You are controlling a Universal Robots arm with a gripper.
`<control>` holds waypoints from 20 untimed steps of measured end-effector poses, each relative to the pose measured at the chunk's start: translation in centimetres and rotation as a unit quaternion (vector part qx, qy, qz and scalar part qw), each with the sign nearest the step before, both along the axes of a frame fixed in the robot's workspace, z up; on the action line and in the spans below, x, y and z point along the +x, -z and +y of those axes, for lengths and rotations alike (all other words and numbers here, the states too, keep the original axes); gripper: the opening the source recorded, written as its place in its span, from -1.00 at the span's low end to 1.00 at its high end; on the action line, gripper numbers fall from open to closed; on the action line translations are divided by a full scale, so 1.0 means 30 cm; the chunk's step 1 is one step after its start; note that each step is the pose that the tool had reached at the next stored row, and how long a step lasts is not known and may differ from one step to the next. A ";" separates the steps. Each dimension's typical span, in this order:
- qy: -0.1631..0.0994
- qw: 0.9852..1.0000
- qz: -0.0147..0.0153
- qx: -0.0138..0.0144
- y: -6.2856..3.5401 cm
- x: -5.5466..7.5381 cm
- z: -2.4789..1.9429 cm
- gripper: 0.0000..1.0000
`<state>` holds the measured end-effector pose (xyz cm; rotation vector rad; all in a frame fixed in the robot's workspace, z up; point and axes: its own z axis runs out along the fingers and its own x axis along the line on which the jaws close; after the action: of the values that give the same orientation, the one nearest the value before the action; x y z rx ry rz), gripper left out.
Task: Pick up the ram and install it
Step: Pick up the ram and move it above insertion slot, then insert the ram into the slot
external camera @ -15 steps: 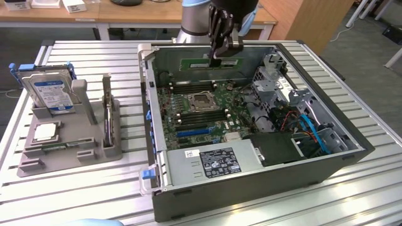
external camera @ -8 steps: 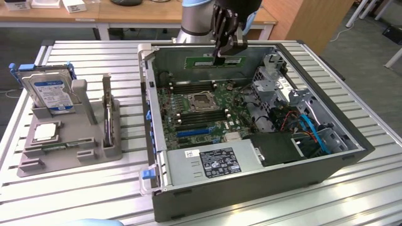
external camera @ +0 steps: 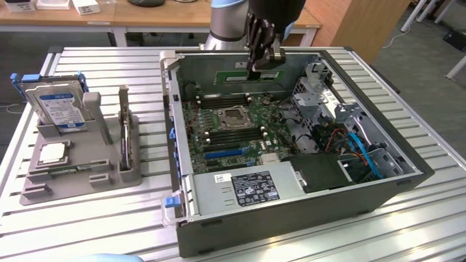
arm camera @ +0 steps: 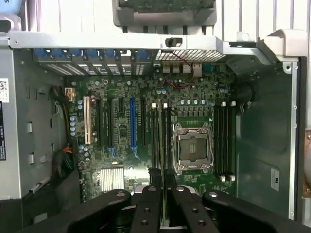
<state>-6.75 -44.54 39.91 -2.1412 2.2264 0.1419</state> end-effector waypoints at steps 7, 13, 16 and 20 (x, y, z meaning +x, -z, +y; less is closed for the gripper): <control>0.000 1.000 0.000 0.000 0.042 0.004 0.003 -0.73; 0.000 1.000 0.000 0.000 0.079 0.007 0.005 -0.73; 0.000 1.000 0.000 0.000 0.097 0.008 0.005 -0.73; 0.000 1.000 0.000 0.000 0.121 0.009 0.005 -0.73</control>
<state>-6.47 -44.38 36.28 -2.1412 2.2262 0.1408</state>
